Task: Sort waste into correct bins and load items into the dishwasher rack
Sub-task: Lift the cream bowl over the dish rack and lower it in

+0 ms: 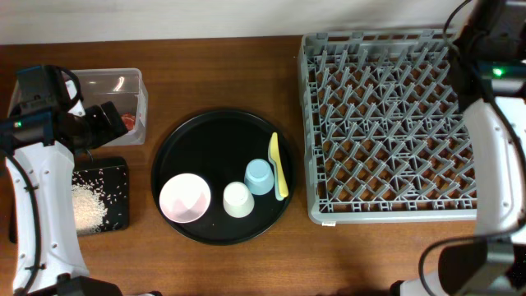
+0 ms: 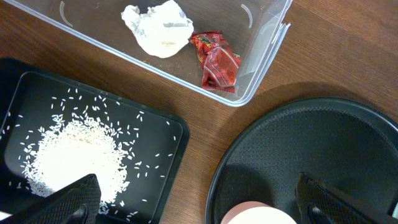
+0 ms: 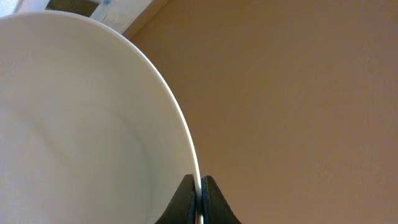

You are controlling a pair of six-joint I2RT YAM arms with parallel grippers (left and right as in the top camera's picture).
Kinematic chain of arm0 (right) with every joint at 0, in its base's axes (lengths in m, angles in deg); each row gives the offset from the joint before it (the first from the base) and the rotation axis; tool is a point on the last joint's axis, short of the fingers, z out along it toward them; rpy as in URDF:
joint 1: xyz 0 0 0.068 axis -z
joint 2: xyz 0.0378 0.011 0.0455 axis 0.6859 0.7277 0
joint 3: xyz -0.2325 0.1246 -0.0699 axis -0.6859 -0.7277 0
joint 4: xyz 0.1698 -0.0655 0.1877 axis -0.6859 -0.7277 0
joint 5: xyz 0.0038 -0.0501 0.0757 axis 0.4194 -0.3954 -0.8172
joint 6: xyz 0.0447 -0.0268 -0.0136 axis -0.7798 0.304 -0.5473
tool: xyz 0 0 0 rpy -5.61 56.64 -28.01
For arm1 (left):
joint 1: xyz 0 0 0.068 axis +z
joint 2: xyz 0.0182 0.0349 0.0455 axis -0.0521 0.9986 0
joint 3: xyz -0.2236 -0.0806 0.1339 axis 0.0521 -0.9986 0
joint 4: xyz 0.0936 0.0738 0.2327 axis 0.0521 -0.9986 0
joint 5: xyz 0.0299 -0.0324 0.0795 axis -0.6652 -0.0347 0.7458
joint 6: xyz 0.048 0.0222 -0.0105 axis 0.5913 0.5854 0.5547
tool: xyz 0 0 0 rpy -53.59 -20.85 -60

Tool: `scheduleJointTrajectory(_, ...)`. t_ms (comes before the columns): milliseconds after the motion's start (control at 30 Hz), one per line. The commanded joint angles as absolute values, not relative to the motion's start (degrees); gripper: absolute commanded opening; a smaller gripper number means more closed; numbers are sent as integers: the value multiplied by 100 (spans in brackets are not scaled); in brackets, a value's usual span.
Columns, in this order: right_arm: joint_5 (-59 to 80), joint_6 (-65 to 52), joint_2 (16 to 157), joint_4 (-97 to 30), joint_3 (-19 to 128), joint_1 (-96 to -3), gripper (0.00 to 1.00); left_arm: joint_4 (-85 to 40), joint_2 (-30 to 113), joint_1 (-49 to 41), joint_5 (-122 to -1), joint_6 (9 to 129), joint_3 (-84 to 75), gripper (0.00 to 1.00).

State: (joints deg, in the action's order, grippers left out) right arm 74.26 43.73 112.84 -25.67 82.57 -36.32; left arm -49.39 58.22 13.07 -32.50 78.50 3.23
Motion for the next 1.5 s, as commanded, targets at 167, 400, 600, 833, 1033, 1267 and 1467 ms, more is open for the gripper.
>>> scheduleJointTrajectory(167,7850,6119,12475,-1732,8190,-3903,4,-4943,5730,1322,-3213,7840,393,99)
scheduleJointTrajectory(400,7811,6195,13295,-1865,8172,-4369,4,-4943,5730,1322,-3213,7840,393,99)
scheduleJointTrajectory(600,7732,6539,13421,-1688,8076,-4404,4,-4943,5730,1322,-3213,7840,393,99)
scheduleJointTrajectory(833,7221,5754,13423,-2368,8076,-4939,6,-4943,5730,1322,-3213,7840,393,99)
scheduleJointTrajectory(1033,6314,4228,13423,-3598,8076,-5088,18,-4943,5730,1322,-3213,7840,393,99)
scheduleJointTrajectory(1267,5936,3824,13423,-3861,8076,-5757,75,-4943,5730,1322,-3213,7840,393,99)
scheduleJointTrajectory(1467,5929,3221,13327,-3887,8083,-6233,98,-4943,5730,1322,-3213,7840,393,99)
